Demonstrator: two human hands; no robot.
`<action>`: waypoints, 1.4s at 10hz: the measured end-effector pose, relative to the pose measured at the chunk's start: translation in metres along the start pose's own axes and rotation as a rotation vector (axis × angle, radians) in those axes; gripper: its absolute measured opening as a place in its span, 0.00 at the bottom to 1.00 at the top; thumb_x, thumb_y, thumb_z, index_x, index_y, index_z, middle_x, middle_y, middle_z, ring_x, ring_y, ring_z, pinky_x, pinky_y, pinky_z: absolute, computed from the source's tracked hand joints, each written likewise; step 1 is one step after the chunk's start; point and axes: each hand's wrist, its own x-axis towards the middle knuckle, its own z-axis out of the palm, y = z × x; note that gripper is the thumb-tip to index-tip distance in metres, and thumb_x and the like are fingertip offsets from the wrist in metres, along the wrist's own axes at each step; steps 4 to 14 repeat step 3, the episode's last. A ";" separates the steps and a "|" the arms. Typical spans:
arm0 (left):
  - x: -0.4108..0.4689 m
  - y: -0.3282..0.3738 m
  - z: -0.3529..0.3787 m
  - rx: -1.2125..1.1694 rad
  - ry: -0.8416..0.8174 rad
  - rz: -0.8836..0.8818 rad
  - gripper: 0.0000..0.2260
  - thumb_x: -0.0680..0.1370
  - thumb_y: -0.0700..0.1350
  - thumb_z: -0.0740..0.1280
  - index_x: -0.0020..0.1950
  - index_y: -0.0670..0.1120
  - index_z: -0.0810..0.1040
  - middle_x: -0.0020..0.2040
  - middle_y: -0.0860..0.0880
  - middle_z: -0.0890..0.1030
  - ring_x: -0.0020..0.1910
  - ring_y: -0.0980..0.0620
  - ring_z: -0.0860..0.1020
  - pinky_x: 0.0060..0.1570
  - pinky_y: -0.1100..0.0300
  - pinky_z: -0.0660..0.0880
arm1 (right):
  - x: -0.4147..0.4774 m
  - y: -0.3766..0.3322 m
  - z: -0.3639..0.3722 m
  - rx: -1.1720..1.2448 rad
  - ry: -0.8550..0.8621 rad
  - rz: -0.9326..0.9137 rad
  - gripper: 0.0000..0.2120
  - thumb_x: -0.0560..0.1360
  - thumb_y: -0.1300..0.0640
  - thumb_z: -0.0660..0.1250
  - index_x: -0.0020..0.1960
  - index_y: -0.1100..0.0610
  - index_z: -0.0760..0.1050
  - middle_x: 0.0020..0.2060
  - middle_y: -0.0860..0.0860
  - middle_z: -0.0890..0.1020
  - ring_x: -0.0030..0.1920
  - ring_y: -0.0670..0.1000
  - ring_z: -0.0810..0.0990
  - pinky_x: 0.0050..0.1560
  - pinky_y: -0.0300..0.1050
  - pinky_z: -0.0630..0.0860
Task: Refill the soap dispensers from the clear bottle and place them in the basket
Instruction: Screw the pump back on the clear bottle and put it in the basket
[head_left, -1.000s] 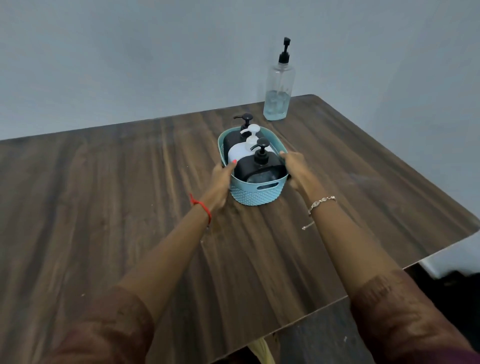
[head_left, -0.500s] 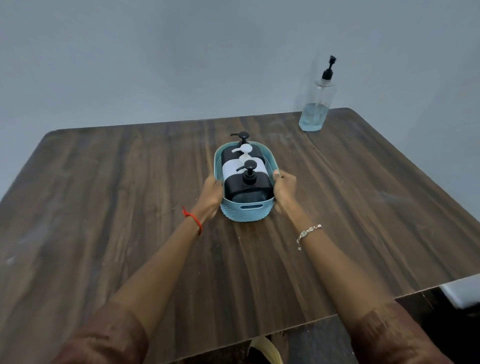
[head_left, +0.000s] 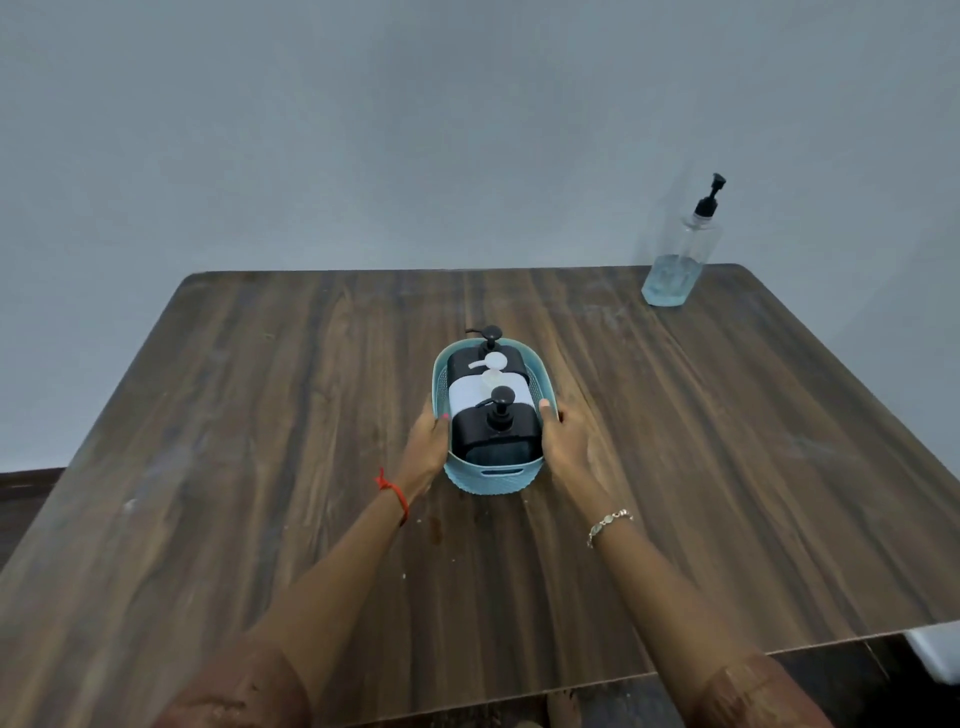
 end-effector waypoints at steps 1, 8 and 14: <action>-0.008 0.009 -0.006 0.135 0.012 -0.034 0.30 0.79 0.53 0.56 0.76 0.40 0.53 0.71 0.45 0.68 0.70 0.45 0.67 0.70 0.51 0.63 | -0.016 -0.003 -0.001 -0.119 -0.045 -0.115 0.22 0.81 0.52 0.54 0.72 0.60 0.62 0.70 0.55 0.69 0.70 0.54 0.66 0.70 0.50 0.64; -0.006 0.051 -0.023 0.284 0.082 0.083 0.28 0.82 0.47 0.55 0.76 0.39 0.46 0.78 0.44 0.49 0.77 0.48 0.48 0.74 0.55 0.48 | -0.017 -0.039 -0.009 -0.276 0.002 -0.280 0.22 0.82 0.55 0.51 0.74 0.60 0.57 0.75 0.55 0.59 0.76 0.52 0.54 0.76 0.49 0.50; -0.006 0.051 -0.023 0.284 0.082 0.083 0.28 0.82 0.47 0.55 0.76 0.39 0.46 0.78 0.44 0.49 0.77 0.48 0.48 0.74 0.55 0.48 | -0.017 -0.039 -0.009 -0.276 0.002 -0.280 0.22 0.82 0.55 0.51 0.74 0.60 0.57 0.75 0.55 0.59 0.76 0.52 0.54 0.76 0.49 0.50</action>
